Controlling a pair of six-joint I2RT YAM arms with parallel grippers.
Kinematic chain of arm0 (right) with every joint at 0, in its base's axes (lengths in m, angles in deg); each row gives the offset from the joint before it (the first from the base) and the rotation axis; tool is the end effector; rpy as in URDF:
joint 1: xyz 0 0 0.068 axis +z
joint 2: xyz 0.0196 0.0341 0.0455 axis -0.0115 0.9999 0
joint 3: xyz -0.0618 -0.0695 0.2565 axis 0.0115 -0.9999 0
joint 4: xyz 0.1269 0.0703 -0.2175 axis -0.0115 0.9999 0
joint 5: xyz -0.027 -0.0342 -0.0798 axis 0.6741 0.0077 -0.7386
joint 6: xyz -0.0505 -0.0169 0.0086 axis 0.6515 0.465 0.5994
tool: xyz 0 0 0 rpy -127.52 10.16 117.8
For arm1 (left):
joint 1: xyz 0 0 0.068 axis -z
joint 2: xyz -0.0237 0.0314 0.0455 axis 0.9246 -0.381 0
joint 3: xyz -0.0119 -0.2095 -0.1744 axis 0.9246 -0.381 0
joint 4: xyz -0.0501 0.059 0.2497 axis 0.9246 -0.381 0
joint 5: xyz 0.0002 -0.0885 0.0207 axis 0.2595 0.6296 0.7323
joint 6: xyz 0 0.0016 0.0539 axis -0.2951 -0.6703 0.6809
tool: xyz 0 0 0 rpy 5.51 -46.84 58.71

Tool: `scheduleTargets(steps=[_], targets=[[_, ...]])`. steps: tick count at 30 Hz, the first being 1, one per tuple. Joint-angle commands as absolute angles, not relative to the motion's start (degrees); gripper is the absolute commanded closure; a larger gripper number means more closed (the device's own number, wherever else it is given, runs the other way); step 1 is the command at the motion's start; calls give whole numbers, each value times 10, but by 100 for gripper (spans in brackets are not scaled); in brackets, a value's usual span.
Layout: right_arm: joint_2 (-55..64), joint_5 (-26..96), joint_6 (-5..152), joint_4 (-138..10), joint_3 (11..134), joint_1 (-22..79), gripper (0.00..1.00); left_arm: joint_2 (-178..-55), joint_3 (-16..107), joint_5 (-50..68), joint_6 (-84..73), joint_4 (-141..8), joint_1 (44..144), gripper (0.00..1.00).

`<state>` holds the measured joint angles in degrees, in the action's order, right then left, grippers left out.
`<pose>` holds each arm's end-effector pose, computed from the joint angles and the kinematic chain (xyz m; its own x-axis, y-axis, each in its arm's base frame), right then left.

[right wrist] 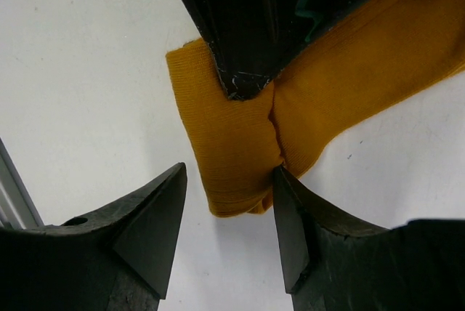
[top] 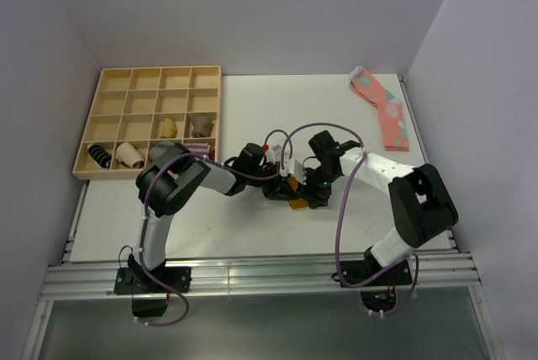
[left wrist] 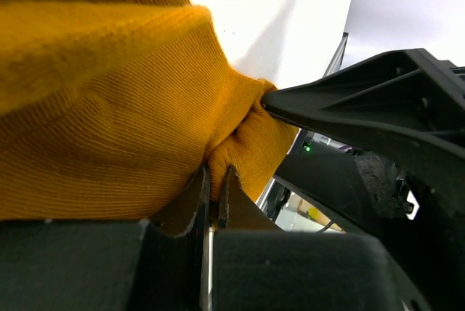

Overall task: Roll the socks
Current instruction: Roll the sock at the center of the board.

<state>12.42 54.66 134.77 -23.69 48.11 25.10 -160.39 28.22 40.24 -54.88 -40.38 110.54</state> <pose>0.2326 0.1304 0.1719 -0.1257 -0.8649 -0.4859 -0.9914 0.0911 0.0943 0.2717 -0.2837 0.0915 -0.9972 0.0030 -0.0746 0.0679 0.4504 -0.8902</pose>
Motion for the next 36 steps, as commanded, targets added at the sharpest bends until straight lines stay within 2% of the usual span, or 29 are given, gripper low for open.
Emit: scheduleTargets(steps=[1, 7, 11, 12, 14, 17, 23, 26, 36], targets=[[140, 549, 1337, -254, 480, 266, 43, -1641, 277, 366, -516, -496, 1098, 100], [160, 552, 1323, -256, 493, 266, 48, -1652, 281, 379, -517, -487, 1095, 100], [177, 563, 1308, -246, 513, 267, 67, -1656, 279, 391, -518, -471, 1094, 100], [184, 564, 1305, -243, 516, 266, 77, -1656, 277, 392, -518, -469, 1094, 100], [191, 575, 1296, -237, 528, 266, 86, -1653, 275, 388, -516, -466, 1094, 100], [199, 580, 1290, -223, 538, 265, 91, -1646, 266, 367, -517, -457, 1094, 97], [203, 565, 1278, -211, 537, 264, 93, -1590, 226, 276, -527, -419, 1095, 78], [204, 562, 1274, -208, 533, 264, 93, -1569, 191, 245, -545, -372, 1095, 74], [210, 553, 1260, -201, 531, 264, 93, -1516, 136, 190, -555, -269, 1096, 70]])
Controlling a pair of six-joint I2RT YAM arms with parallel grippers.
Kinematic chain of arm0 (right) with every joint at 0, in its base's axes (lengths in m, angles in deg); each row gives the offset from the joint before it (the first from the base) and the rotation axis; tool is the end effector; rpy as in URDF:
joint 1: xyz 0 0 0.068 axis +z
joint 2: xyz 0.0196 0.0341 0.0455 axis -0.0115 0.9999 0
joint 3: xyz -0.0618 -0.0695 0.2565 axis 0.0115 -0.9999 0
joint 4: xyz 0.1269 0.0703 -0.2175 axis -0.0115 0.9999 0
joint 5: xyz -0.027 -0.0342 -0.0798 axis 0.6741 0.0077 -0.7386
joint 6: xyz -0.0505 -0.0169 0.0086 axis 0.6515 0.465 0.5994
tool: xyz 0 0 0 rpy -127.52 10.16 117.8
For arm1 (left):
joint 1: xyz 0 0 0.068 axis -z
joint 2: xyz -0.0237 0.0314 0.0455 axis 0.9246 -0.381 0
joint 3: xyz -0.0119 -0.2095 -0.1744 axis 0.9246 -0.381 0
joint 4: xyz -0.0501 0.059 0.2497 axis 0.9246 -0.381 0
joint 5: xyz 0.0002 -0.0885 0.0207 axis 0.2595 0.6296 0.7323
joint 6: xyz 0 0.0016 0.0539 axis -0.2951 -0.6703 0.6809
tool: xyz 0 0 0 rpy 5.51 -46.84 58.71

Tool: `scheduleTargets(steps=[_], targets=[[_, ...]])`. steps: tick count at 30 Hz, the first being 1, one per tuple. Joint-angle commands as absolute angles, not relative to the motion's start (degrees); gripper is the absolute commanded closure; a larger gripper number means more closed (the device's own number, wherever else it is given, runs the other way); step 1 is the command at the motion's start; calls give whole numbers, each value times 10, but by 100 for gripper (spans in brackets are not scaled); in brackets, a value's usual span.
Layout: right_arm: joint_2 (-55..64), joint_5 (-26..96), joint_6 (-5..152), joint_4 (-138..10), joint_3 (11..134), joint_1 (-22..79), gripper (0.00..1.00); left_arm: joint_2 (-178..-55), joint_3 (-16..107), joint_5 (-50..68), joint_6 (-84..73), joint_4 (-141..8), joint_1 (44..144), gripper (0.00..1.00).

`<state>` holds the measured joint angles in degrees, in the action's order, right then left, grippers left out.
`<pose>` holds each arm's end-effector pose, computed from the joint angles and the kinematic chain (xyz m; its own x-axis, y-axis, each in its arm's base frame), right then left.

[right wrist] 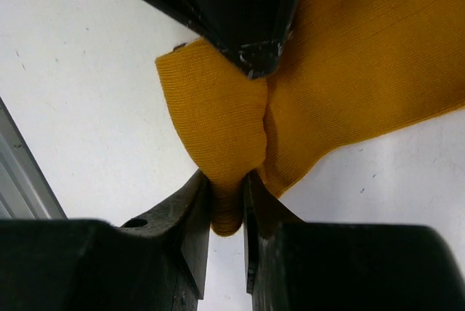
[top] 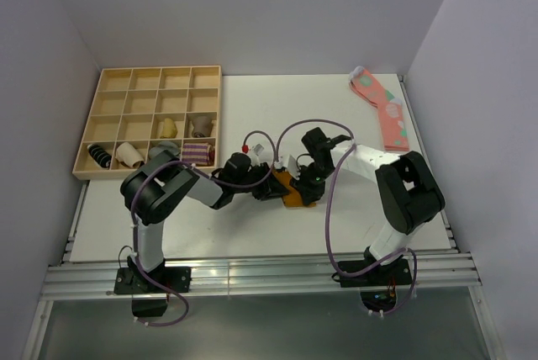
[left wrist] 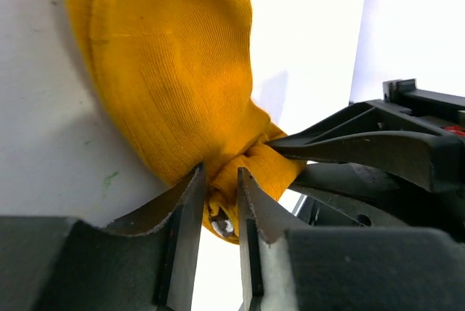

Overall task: Roll the socks
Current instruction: Roll the sock at the center of the board.

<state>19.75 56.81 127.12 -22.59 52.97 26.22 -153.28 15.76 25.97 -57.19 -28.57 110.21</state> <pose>0.2495 0.1462 0.1601 -0.2678 -0.8494 -0.4548 -0.9569 0.1793 0.2287 0.2504 -0.2508 0.0988 -0.9513 -0.2250 -0.2106 0.0796 0.4809 -0.8732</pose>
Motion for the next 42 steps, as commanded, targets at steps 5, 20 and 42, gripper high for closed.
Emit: scheduleTargets(steps=[5, 20, 42], targets=[[214, 553, 1259, -196, 535, 264, 93, -1519, 113, 193, -567, -193, 1096, 67], [260, 542, 1255, -130, 594, 265, 94, -1467, 46, 102, -534, -130, 1111, 66], [305, 551, 1218, -41, 681, 275, 93, -1500, 130, -43, -475, -322, 1195, 76]])
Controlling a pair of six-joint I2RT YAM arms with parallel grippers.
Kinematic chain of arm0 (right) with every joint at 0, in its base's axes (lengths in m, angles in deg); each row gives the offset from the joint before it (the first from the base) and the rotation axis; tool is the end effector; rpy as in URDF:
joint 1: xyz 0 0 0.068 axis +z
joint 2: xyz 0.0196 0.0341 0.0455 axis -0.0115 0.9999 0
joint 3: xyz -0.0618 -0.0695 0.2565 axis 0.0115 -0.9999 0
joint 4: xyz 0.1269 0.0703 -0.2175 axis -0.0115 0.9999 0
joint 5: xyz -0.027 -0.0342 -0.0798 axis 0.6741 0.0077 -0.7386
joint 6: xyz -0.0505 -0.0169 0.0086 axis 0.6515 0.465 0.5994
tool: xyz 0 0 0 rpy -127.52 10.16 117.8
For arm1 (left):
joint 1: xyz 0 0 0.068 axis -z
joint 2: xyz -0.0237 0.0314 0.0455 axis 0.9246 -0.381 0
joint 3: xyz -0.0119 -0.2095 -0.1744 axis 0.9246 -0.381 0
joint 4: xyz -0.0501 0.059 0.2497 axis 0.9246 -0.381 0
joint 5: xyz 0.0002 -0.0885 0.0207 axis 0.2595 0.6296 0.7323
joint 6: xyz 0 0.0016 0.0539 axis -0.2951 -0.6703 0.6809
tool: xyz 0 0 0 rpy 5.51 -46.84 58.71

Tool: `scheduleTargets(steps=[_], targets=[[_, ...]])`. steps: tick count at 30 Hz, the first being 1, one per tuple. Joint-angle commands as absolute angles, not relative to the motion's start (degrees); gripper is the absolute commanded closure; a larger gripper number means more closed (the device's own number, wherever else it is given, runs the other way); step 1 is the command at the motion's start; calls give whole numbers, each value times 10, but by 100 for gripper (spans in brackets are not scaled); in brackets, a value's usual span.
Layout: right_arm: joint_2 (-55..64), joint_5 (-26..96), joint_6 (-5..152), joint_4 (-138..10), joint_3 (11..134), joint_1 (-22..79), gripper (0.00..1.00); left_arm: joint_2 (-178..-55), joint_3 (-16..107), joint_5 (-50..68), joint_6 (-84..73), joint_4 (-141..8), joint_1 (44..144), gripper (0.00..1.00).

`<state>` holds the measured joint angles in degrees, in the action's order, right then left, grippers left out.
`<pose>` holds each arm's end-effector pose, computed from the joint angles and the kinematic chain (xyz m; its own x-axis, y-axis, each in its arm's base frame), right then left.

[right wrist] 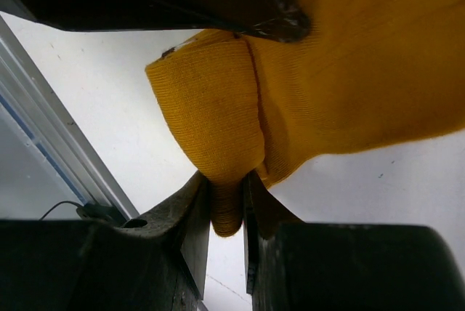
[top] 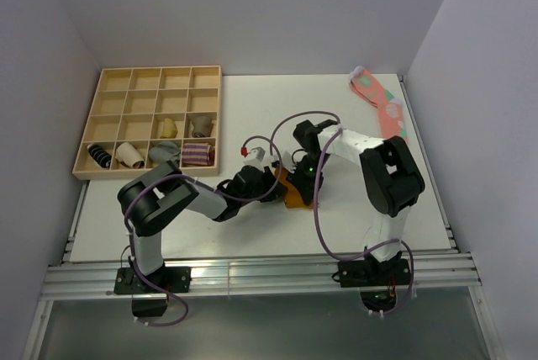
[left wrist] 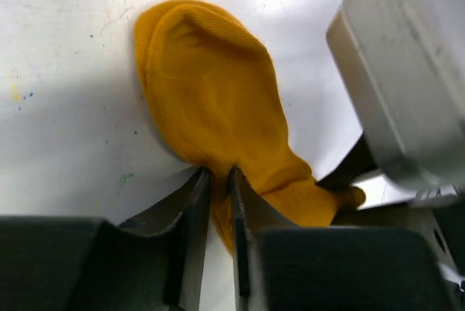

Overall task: Roll the socks
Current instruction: Roll the sock at the center of the board.

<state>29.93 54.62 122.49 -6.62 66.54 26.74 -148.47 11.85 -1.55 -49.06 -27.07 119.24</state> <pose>0.2746 0.1608 0.1632 -0.3989 -0.8814 -0.2530 -0.8757 0.2843 0.3903 0.2131 -0.2668 0.1109 -0.7813 -0.3336 -0.5275 0.2056 0.6604 -0.7222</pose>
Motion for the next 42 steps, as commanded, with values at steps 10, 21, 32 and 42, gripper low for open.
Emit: scheduleTargets(steps=[10, 21, 32, 42], targets=[[391, 578, 1206, 10, 748, 279, 93, -1506, 135, -20, -448, -315, 1196, 82], [435, 579, 1167, 34, 788, 278, 93, -1510, 106, -8, -419, -261, 1205, 76], [455, 559, 1151, 17, 784, 278, 93, -1437, 12, -52, -374, -209, 1213, 61], [473, 546, 1148, 22, 794, 278, 93, -1351, 3, -91, -249, -232, 1266, 56]])
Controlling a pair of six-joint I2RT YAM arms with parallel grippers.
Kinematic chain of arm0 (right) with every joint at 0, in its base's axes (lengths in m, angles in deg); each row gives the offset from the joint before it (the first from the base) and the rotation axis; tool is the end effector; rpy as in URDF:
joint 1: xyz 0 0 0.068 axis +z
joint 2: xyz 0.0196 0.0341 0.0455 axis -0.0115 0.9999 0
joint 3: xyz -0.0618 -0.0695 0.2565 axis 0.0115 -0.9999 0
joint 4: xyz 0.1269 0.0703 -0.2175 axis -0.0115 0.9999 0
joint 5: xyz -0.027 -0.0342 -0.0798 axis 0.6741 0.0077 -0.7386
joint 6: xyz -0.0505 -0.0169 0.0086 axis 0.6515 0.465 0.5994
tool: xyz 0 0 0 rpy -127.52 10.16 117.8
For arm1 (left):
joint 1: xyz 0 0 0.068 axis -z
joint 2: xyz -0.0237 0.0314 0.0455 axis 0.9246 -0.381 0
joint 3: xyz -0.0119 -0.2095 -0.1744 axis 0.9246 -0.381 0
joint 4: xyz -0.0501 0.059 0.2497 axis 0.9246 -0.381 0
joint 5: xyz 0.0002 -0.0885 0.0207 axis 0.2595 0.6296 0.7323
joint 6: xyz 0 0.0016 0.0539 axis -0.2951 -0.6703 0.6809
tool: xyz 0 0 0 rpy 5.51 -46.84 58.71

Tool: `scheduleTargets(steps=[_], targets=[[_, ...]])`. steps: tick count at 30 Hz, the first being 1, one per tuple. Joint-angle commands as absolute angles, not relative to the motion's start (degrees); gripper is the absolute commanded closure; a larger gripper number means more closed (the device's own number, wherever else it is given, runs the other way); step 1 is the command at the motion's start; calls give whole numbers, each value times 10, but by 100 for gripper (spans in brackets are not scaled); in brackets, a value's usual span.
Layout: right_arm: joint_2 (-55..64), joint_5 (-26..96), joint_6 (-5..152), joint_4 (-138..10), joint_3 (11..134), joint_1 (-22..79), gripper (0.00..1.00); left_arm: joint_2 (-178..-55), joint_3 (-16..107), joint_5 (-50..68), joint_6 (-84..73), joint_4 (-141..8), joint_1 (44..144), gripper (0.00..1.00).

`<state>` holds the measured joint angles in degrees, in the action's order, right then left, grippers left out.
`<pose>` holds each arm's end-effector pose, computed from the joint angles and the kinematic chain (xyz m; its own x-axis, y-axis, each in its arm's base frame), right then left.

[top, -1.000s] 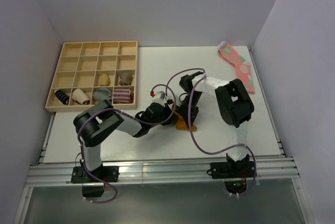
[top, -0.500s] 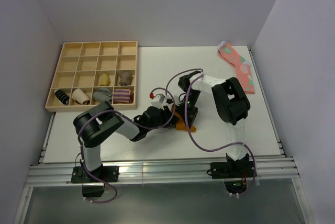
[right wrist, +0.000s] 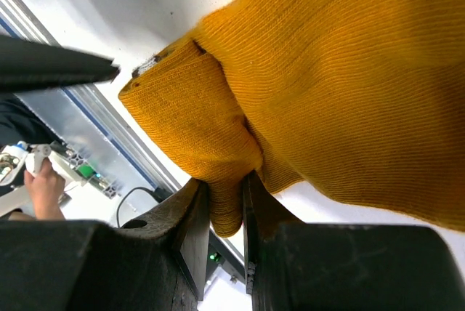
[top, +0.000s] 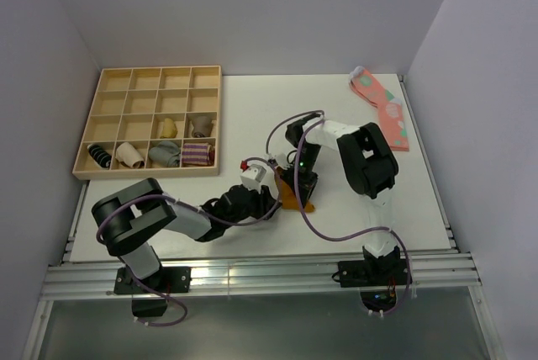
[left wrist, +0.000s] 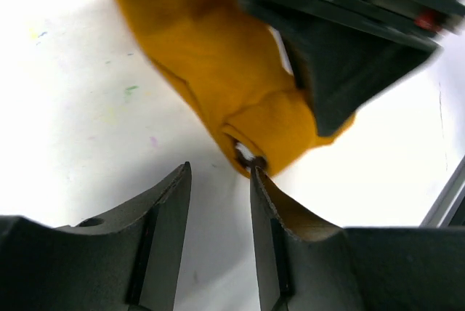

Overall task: Roll the socks
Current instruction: Roll the sock at the center of the board.

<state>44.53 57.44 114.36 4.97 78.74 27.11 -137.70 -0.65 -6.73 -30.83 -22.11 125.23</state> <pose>0.3014 0.1790 0.1327 -0.5460 -0.8377 -0.0086 -0.6897 0.4437 0.5722 0.1587 -0.2415 0.1224 -0.6327 -0.1132 -0.7661 0.4888 0.7089 -0.5085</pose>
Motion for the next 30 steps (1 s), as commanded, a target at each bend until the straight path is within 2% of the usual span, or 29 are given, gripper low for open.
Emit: scheduleTargets(steps=[1, 13, 30], targets=[[474, 546, 1148, 24, 796, 279, 93, -1349, 8, -93, -243, -235, 1269, 56], [481, 540, 1150, 31, 800, 278, 93, -1383, 98, -80, -156, -281, 1287, 45], [483, 545, 1151, 35, 807, 278, 93, -1448, 109, -48, -161, -273, 1289, 47]])
